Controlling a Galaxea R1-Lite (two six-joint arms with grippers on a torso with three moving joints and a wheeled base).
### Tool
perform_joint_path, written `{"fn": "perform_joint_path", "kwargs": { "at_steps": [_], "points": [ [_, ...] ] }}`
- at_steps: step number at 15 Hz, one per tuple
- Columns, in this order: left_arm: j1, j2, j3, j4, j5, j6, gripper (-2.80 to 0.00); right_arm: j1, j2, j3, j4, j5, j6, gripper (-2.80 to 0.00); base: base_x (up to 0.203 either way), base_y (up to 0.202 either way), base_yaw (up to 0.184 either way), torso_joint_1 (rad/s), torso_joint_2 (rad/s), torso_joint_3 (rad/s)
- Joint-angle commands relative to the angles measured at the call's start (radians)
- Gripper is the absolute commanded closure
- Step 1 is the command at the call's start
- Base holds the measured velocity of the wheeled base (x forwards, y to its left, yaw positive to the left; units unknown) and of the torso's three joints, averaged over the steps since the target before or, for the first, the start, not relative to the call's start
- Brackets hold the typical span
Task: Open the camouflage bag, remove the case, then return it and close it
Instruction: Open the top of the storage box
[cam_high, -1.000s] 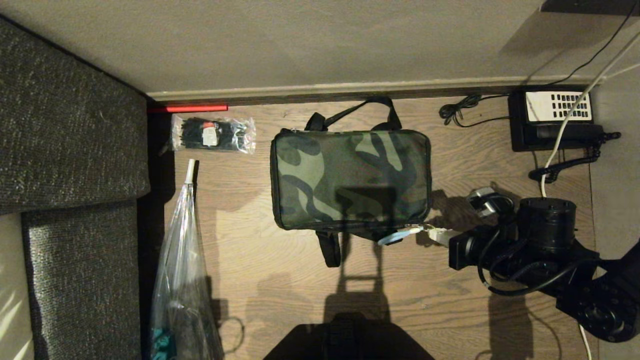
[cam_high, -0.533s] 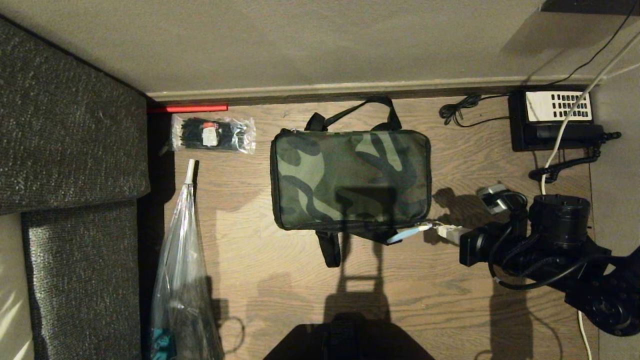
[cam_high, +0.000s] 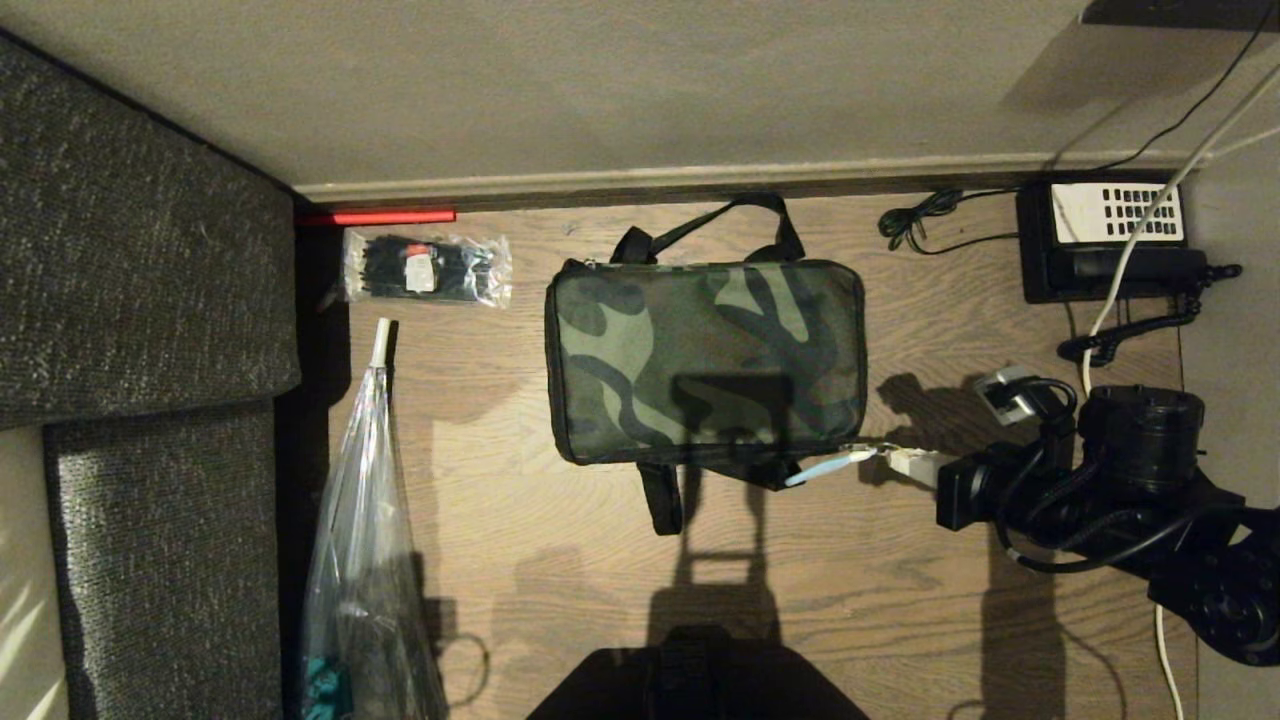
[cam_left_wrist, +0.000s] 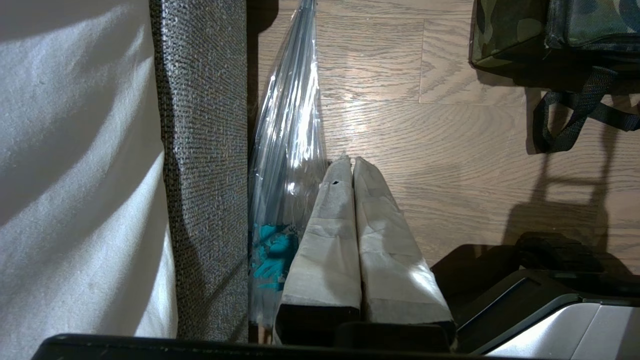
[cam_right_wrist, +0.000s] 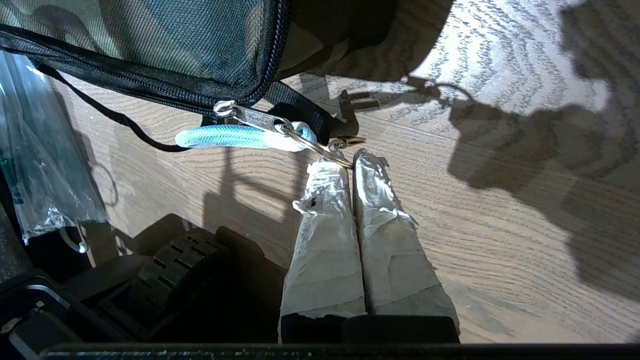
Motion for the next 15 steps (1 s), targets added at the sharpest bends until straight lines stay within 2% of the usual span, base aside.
{"fn": "perform_joint_path", "kwargs": {
  "at_steps": [1,4,5,8,10,13,15],
  "points": [
    [0.000,0.000,0.003,0.000,0.000,0.000,0.00,-0.004,-0.004,-0.003,-0.007,0.009,-0.005,0.00,0.000,0.000,0.000,0.000,0.00,0.000],
    [0.000,0.000,0.003,0.000,0.000,0.000,0.00,-0.026,-0.025,-0.011,-0.006,0.034,-0.018,0.00,0.000,0.000,0.000,0.000,0.00,0.000],
    [0.000,0.000,0.003,0.000,0.000,0.000,0.00,-0.025,-0.041,-0.001,-0.005,0.085,-0.018,0.00,0.000,0.000,0.000,0.000,0.00,0.000],
    [0.000,0.000,0.003,0.000,0.000,0.000,0.00,-0.024,-0.045,0.003,-0.004,0.096,-0.019,0.00,0.000,0.000,0.000,0.000,0.00,0.000],
    [0.000,0.000,0.003,0.000,0.000,0.000,0.00,-0.010,-0.042,0.006,-0.007,0.164,-0.012,0.00,0.000,0.000,0.000,0.000,0.00,0.000],
    [0.000,0.000,0.003,0.000,0.000,0.000,0.00,-0.006,-0.042,0.008,-0.004,0.165,-0.008,0.00,0.000,0.000,0.000,0.000,0.00,0.000],
    [0.000,0.000,0.003,0.000,0.000,0.000,0.00,0.047,-0.039,0.033,-0.003,0.164,0.005,0.00,0.000,0.000,0.000,0.000,0.00,0.000]
  ]
}}
